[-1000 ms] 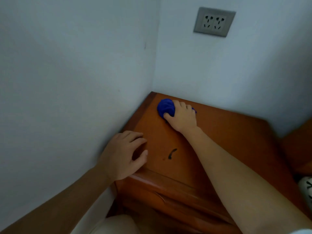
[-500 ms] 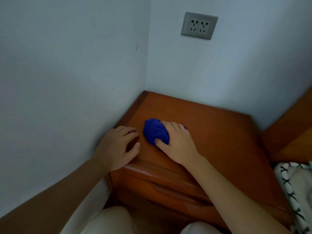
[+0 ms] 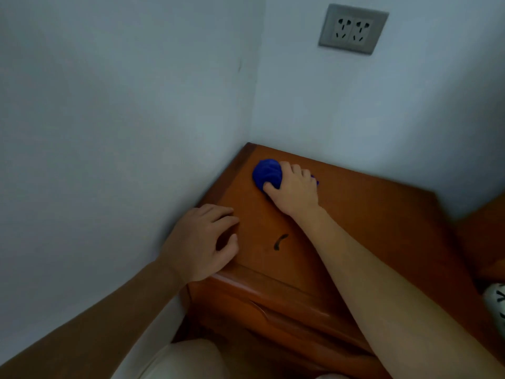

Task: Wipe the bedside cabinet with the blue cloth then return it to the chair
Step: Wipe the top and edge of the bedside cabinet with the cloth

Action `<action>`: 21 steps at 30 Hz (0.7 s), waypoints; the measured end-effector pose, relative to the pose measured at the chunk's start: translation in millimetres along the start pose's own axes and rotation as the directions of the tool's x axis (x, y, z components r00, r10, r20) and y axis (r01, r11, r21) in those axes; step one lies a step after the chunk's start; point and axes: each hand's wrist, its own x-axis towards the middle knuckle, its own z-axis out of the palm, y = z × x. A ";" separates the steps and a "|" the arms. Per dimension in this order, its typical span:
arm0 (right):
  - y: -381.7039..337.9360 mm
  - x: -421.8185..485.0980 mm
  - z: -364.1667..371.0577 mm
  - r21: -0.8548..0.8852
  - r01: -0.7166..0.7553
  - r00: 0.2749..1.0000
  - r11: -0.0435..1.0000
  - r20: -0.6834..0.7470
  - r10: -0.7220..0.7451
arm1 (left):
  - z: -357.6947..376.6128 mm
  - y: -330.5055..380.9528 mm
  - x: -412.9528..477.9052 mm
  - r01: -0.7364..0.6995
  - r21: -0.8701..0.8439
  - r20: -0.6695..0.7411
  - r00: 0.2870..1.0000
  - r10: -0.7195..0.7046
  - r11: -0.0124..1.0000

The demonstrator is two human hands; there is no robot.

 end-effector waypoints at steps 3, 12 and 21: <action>-29.4 18.6 11.3 -0.002 0.040 0.999 0.999 0.028 -0.040 | 0.1 -0.6 0.4 -0.005 -0.005 0.001 1.000 0.005 1.000; -52.9 -5.2 15.2 0.067 0.194 0.980 0.979 0.027 -0.197 | 1.9 -1.2 -2.1 -0.055 0.033 -0.027 0.998 0.056 0.998; -47.4 -73.1 -10.0 0.098 0.202 0.976 0.975 0.068 -0.209 | -3.0 15.9 -19.9 0.100 0.035 -0.029 0.995 -0.099 0.994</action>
